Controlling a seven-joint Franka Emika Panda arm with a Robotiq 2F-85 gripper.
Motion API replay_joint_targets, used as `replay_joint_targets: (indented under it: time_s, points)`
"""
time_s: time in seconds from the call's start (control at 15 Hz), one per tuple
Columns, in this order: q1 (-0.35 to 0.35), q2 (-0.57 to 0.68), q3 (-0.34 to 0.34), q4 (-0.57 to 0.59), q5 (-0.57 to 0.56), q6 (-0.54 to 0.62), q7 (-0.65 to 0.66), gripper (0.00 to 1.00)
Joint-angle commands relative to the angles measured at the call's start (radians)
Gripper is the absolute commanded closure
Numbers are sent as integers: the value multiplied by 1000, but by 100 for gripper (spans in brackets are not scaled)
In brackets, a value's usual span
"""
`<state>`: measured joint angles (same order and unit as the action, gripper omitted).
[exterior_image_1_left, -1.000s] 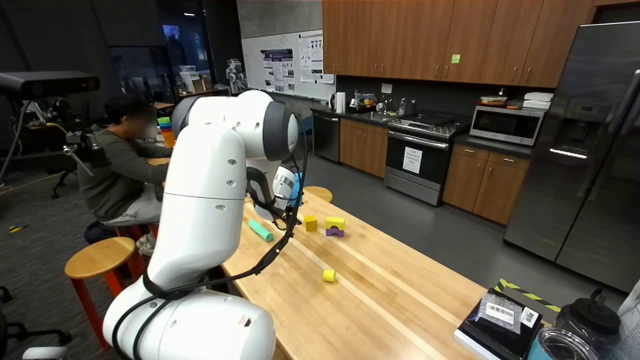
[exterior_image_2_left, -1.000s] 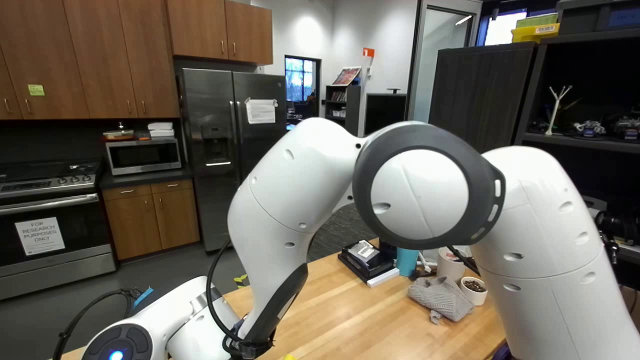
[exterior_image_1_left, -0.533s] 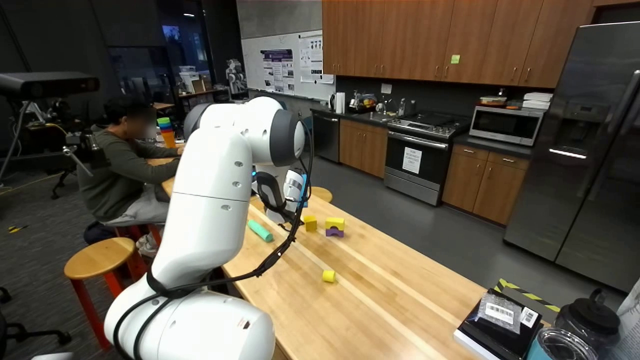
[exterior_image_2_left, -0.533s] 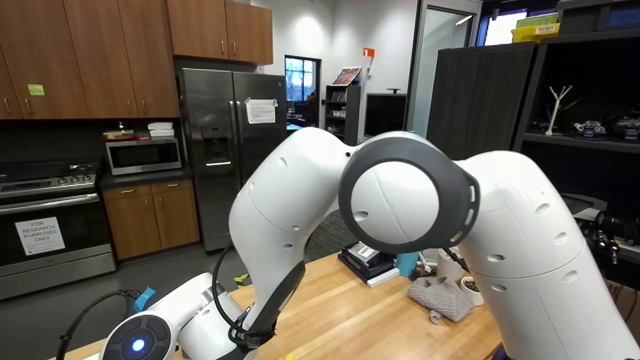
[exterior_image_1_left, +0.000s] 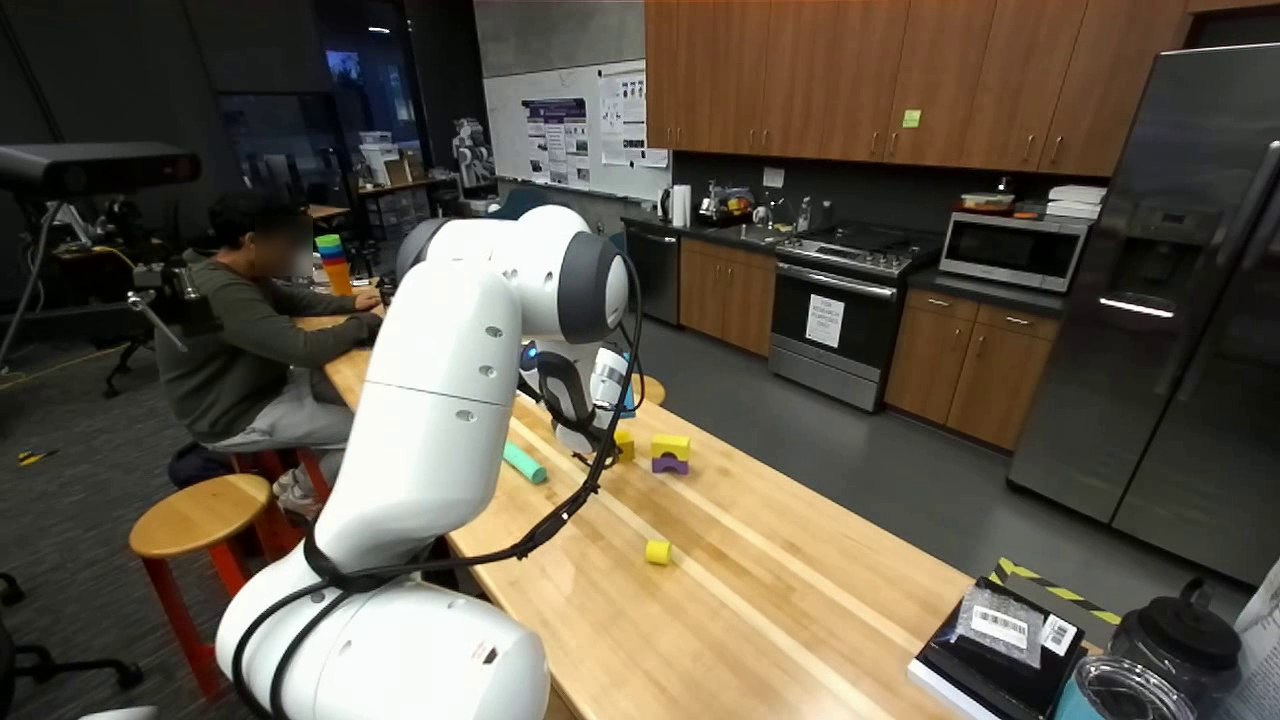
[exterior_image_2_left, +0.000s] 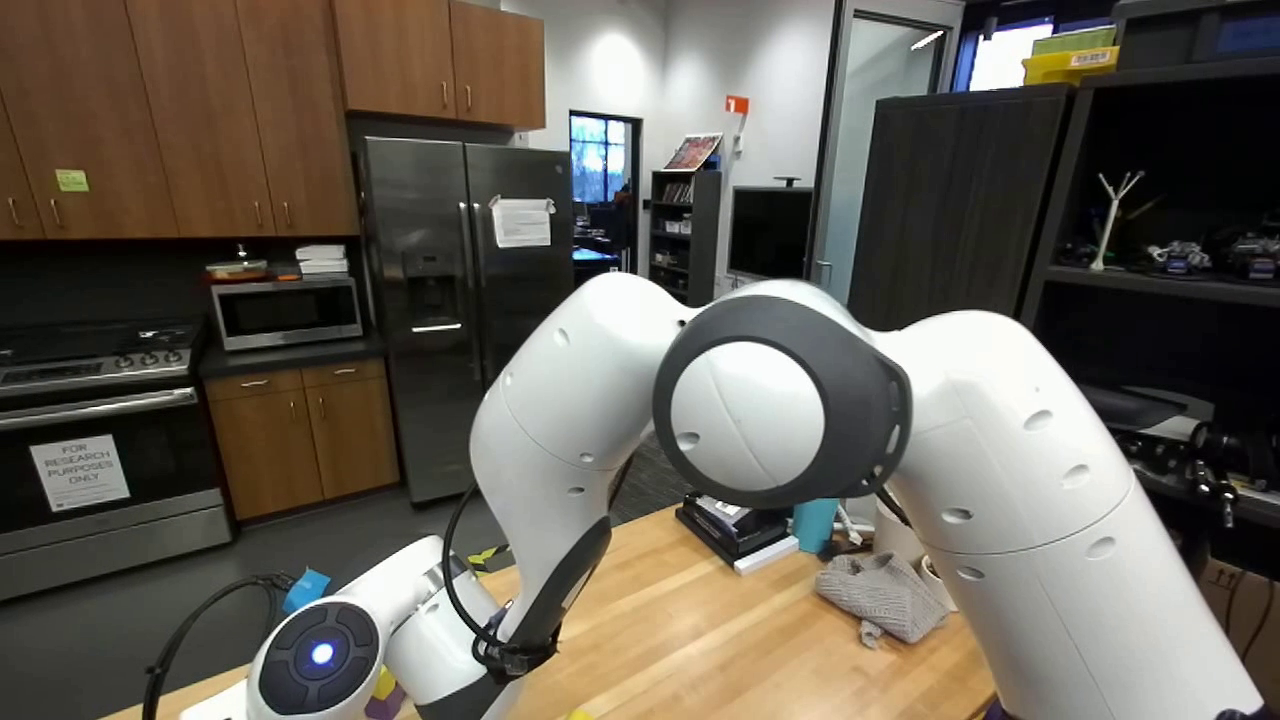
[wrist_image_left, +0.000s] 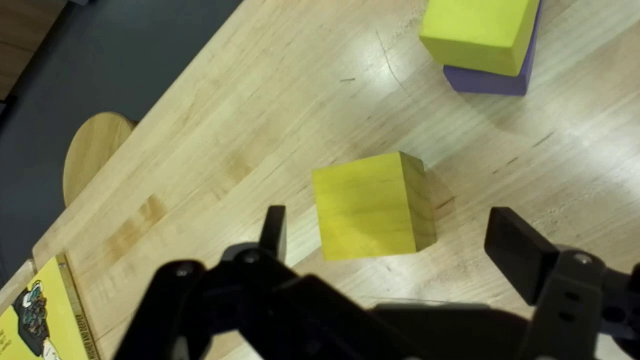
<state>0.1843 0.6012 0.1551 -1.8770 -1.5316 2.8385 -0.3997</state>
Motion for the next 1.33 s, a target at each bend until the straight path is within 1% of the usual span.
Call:
replay_joint_targets:
  time_s: [0.0,0.47,0.93,1.07,1.27]
  points:
    - [-15,24,-3,32,-9,50,-63,0]
    - [-21,70,-1,72,6,122,-170,0]
    - [-48,107,12,92,40,175,-271,0]
    - [-51,113,13,99,53,181,-293,0]
    - [-37,114,7,117,67,142,-306,0]
